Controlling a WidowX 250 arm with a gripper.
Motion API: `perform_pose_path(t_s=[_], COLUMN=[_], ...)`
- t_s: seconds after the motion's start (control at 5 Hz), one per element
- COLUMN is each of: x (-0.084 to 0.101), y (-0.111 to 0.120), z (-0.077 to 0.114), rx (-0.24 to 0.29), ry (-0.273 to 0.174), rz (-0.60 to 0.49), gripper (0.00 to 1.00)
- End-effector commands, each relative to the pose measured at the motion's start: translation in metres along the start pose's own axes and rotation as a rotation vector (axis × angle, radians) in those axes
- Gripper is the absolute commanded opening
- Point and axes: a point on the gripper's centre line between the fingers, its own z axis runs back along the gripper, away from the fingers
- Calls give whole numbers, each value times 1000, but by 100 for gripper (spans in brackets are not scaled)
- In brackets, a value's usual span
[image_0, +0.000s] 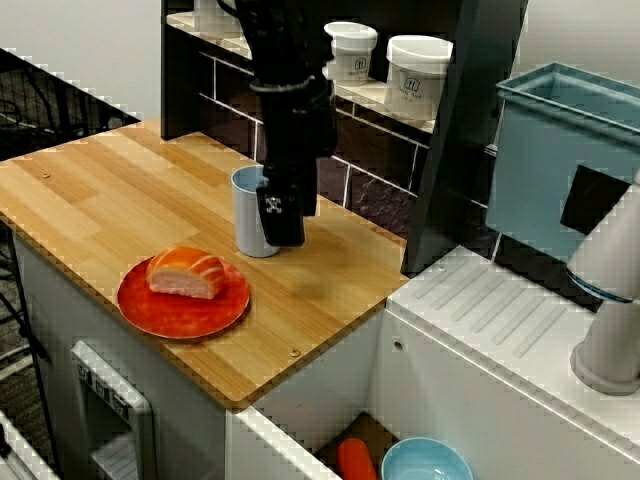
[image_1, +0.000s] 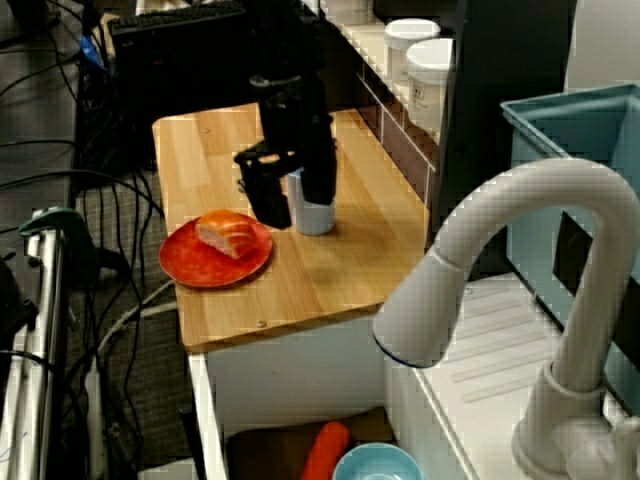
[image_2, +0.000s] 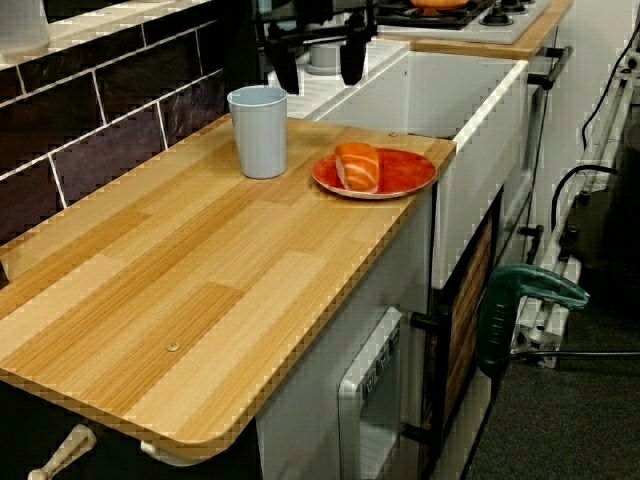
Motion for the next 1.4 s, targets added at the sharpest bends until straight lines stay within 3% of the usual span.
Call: perform_pose_path(t_s=[0.0,0.6,1.2], x=[9,16,2], y=[10,26,43], z=[-8,-20,-20], rx=[18,43,74], ry=[-4,7,16], rz=[3,8,24], gripper=[100,100,100])
